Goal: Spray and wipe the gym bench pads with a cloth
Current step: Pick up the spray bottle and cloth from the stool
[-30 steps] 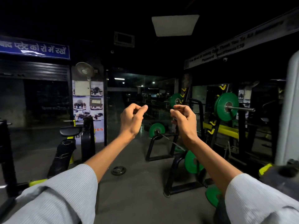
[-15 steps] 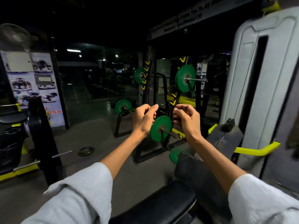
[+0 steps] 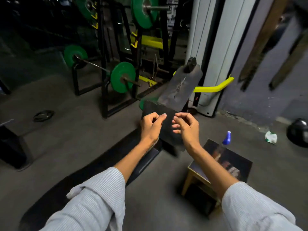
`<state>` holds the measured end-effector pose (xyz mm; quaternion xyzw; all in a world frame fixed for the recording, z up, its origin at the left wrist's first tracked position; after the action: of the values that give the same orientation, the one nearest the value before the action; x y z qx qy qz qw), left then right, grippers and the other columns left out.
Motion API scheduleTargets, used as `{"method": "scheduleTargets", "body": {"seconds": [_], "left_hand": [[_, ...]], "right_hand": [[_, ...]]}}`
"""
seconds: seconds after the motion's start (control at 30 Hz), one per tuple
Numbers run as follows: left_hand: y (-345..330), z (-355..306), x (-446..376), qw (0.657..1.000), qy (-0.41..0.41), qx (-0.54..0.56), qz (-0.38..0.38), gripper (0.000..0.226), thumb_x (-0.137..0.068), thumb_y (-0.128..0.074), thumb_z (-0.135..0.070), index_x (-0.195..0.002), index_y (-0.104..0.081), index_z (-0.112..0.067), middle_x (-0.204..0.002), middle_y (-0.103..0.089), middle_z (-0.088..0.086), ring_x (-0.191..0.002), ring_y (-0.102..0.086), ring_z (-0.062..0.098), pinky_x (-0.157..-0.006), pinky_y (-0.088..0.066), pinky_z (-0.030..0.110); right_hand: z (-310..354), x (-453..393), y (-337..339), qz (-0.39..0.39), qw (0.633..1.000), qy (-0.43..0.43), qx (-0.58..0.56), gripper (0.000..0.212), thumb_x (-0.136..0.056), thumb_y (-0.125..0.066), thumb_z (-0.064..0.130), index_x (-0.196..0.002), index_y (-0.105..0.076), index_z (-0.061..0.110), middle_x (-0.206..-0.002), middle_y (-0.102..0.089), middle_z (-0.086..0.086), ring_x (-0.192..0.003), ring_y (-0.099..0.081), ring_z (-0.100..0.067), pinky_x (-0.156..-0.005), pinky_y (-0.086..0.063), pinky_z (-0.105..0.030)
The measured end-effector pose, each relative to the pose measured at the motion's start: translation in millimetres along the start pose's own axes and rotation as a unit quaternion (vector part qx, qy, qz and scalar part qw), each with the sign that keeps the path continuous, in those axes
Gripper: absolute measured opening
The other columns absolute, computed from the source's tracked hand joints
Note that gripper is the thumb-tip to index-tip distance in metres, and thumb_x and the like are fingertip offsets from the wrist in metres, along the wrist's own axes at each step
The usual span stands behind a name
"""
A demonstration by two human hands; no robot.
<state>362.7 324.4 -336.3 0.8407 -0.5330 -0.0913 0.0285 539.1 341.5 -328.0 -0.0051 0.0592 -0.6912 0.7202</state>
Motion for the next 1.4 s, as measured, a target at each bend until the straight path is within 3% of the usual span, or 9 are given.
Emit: {"method": "scheduleTargets", "body": {"seconds": [0.13,0.23,0.37,0.57,0.73,0.83,0.97,1.13,1.4], "left_hand": [[-68,67,42,0.997,0.065,-0.011,0.04,0.049,-0.082,-0.071,-0.053,-0.056,-0.051,-0.018,-0.058,-0.049,0.005,-0.061,-0.046,0.02,-0.063,-0.039,0.042],[-104,97,71,0.993,0.094,-0.017,0.066,0.046,-0.087,-0.07,-0.046,-0.057,-0.057,-0.013,-0.057,-0.053,0.005,-0.06,-0.049,0.019,-0.062,-0.041,0.042],[-139,124,89,0.986,0.124,-0.037,0.105,0.043,-0.086,-0.068,-0.049,-0.055,-0.057,-0.021,-0.056,-0.055,0.002,-0.059,-0.052,0.017,-0.063,-0.043,0.042],[-192,145,83,0.975,0.136,-0.02,0.176,0.058,-0.081,-0.065,-0.055,-0.065,-0.053,-0.001,-0.06,-0.052,0.007,-0.061,-0.049,0.019,-0.062,-0.041,0.041],[-231,162,66,0.96,0.156,-0.031,0.23,0.043,-0.077,-0.065,-0.055,-0.06,-0.055,-0.017,-0.06,-0.052,0.004,-0.063,-0.049,0.019,-0.062,-0.04,0.038],[-252,171,47,0.952,0.158,-0.044,0.259,0.04,-0.086,-0.069,-0.043,-0.063,-0.056,-0.014,-0.062,-0.051,0.005,-0.064,-0.05,0.02,-0.063,-0.041,0.039],[-282,176,31,0.94,0.143,-0.067,0.301,0.04,-0.094,-0.075,-0.027,-0.072,-0.062,0.004,-0.066,-0.057,0.008,-0.067,-0.053,0.019,-0.065,-0.042,0.033],[-318,176,29,0.928,0.103,-0.103,0.344,0.032,-0.091,-0.079,-0.013,-0.073,-0.063,0.008,-0.064,-0.056,0.003,-0.062,-0.048,0.012,-0.06,-0.039,0.029],[-359,204,31,0.923,0.121,-0.171,0.323,0.021,-0.084,-0.082,-0.012,-0.074,-0.064,-0.015,-0.065,-0.065,-0.007,-0.062,-0.059,0.011,-0.072,-0.055,0.033]], "right_hand": [[-55,27,59,-0.029,0.998,-0.053,0.004,0.015,-0.101,-0.069,0.002,-0.098,-0.07,0.016,-0.077,-0.071,-0.003,-0.062,-0.064,-0.01,-0.055,-0.053,-0.022],[-89,43,97,-0.059,0.994,-0.088,0.004,0.01,-0.097,-0.073,0.007,-0.095,-0.071,0.016,-0.075,-0.071,-0.004,-0.062,-0.063,-0.016,-0.054,-0.051,-0.025],[-124,54,142,-0.111,0.984,-0.138,-0.004,0.009,-0.099,-0.071,0.003,-0.098,-0.07,0.012,-0.076,-0.069,-0.01,-0.06,-0.06,-0.017,-0.051,-0.046,-0.023],[-156,52,187,-0.186,0.966,-0.18,0.024,0.01,-0.101,-0.07,0.004,-0.097,-0.07,0.013,-0.077,-0.07,-0.011,-0.066,-0.065,-0.024,-0.054,-0.051,-0.028],[-171,36,208,-0.26,0.943,-0.205,0.033,0.007,-0.103,-0.068,0.004,-0.109,-0.07,0.004,-0.079,-0.071,-0.008,-0.06,-0.066,-0.014,-0.056,-0.054,-0.027],[-175,26,218,-0.3,0.93,-0.208,0.048,0.005,-0.102,-0.068,0.006,-0.106,-0.071,0.009,-0.081,-0.073,-0.007,-0.061,-0.068,-0.012,-0.058,-0.057,-0.029],[-181,27,235,-0.353,0.91,-0.214,0.044,0.01,-0.101,-0.069,0.006,-0.099,-0.071,0.016,-0.08,-0.074,-0.004,-0.059,-0.066,-0.009,-0.059,-0.056,-0.03],[-196,36,262,-0.407,0.882,-0.232,0.047,0.007,-0.102,-0.068,0.006,-0.103,-0.07,0.013,-0.074,-0.072,0.001,-0.055,-0.066,-0.006,-0.06,-0.056,-0.03],[-246,9,303,-0.389,0.874,-0.287,0.052,0.006,-0.099,-0.069,0.01,-0.103,-0.073,0.011,-0.081,-0.076,-0.004,-0.065,-0.07,-0.018,-0.061,-0.057,-0.032]]}}
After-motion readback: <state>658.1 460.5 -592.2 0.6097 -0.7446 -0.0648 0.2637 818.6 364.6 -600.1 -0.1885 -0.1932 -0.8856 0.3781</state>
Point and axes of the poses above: each hand's wrist, its own x-axis away from the middle knuckle, its own y-axis out of the back of the hand, z = x × y, the point moved 7 cm from there along -x, towards the middle knuckle
